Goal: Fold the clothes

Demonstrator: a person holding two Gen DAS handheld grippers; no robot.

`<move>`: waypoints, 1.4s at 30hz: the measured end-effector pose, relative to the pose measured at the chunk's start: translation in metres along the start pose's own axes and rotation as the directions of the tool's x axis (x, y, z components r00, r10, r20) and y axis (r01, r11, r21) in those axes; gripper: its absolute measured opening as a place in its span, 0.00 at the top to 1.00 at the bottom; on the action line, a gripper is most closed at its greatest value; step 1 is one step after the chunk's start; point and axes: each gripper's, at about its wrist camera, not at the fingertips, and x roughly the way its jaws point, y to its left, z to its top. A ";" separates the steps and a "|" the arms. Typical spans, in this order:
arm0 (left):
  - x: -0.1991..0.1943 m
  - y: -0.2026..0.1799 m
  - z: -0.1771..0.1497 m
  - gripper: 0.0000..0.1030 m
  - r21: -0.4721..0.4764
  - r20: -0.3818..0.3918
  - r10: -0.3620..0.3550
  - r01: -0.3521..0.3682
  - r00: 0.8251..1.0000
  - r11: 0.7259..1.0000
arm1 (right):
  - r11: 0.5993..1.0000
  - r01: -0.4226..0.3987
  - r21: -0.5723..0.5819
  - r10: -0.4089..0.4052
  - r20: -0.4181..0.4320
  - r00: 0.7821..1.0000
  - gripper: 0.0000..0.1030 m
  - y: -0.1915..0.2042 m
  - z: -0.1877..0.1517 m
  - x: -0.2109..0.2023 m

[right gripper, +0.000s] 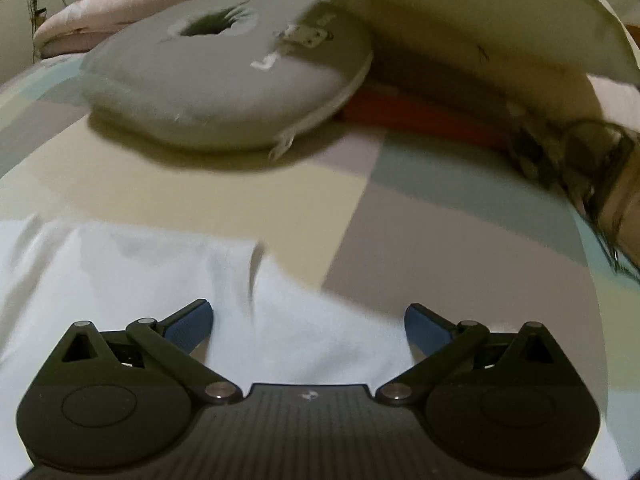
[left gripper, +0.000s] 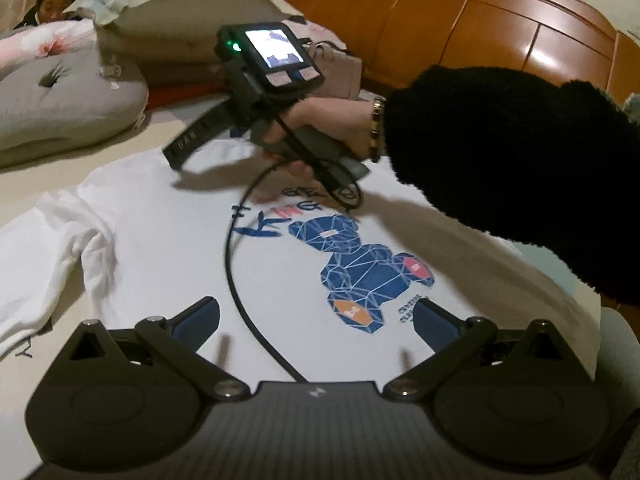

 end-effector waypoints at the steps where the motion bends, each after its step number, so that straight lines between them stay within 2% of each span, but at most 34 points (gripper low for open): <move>1: -0.001 0.000 -0.001 0.01 -0.002 0.000 0.002 -0.002 1.000 1.000 | 1.000 0.006 0.019 -0.006 0.011 1.000 0.00 -0.002 0.003 0.002; 7: -0.015 -0.004 0.000 0.01 0.004 0.047 -0.033 0.033 0.998 0.999 | 0.988 0.144 -0.052 -0.137 0.124 0.983 0.00 -0.031 -0.001 -0.049; 10: -0.023 -0.003 0.003 0.01 -0.005 0.086 -0.074 0.075 0.994 0.997 | 0.980 0.199 0.006 -0.199 0.079 0.977 0.00 -0.070 -0.023 -0.075; 12: -0.024 -0.002 0.004 0.01 -0.012 0.092 -0.070 0.072 0.993 0.997 | 0.971 0.235 0.045 -0.237 0.046 0.970 0.00 -0.097 -0.038 -0.092; 14: -0.019 -0.001 0.004 0.01 -0.015 0.077 -0.042 0.043 0.996 0.999 | 0.970 0.194 0.145 -0.200 0.024 0.980 0.00 -0.121 -0.059 -0.111; 16: -0.012 -0.001 0.002 0.01 -0.014 0.052 -0.013 0.014 0.999 1.000 | 0.960 0.117 0.254 -0.126 0.018 0.992 0.00 -0.137 -0.076 -0.119; 19: 0.000 0.000 -0.001 0.01 -0.011 0.013 0.029 -0.029 0.999 1.000 | 0.921 0.009 0.388 -0.013 0.006 1.000 0.00 -0.157 -0.097 -0.121; 20: 0.004 0.000 -0.001 0.01 -0.009 0.000 0.043 -0.043 0.999 0.999 | 0.910 0.001 0.414 0.003 -0.009 1.000 0.00 -0.162 -0.104 -0.118; 22: 0.011 0.000 -0.003 0.01 -0.006 -0.025 0.072 -0.072 0.997 0.997 | 0.905 0.062 0.422 -0.038 -0.065 0.997 0.00 -0.166 -0.113 -0.106; 24: 0.019 0.001 -0.005 0.01 -0.002 -0.050 0.100 -0.101 0.994 0.995 | 0.919 0.127 0.374 -0.114 -0.056 0.992 0.00 -0.166 -0.111 -0.097; 26: 0.025 0.001 -0.007 0.01 0.003 -0.068 0.122 -0.122 0.990 0.993 | 0.917 0.155 0.366 -0.149 -0.047 0.988 0.00 -0.170 -0.104 -0.083; 31: 0.024 -0.001 -0.008 0.01 0.011 -0.067 0.137 -0.136 0.988 0.991 | 0.892 0.164 0.421 -0.143 -0.083 0.986 0.00 -0.187 -0.078 -0.071; 34: 0.024 -0.003 -0.009 0.01 0.017 -0.066 0.145 -0.145 0.987 0.989 | 0.896 0.125 0.425 -0.120 -0.038 0.992 0.00 -0.190 -0.081 -0.105; 40: 0.027 -0.022 -0.006 0.01 0.052 -0.049 0.129 -0.127 0.990 0.991 | 0.895 0.094 0.436 -0.107 0.006 0.994 0.00 -0.197 -0.130 -0.200; 42: 0.030 -0.033 -0.007 0.01 0.082 -0.047 0.115 -0.111 0.992 0.990 | 0.877 0.099 0.471 -0.111 -0.001 0.994 0.00 -0.202 -0.159 -0.225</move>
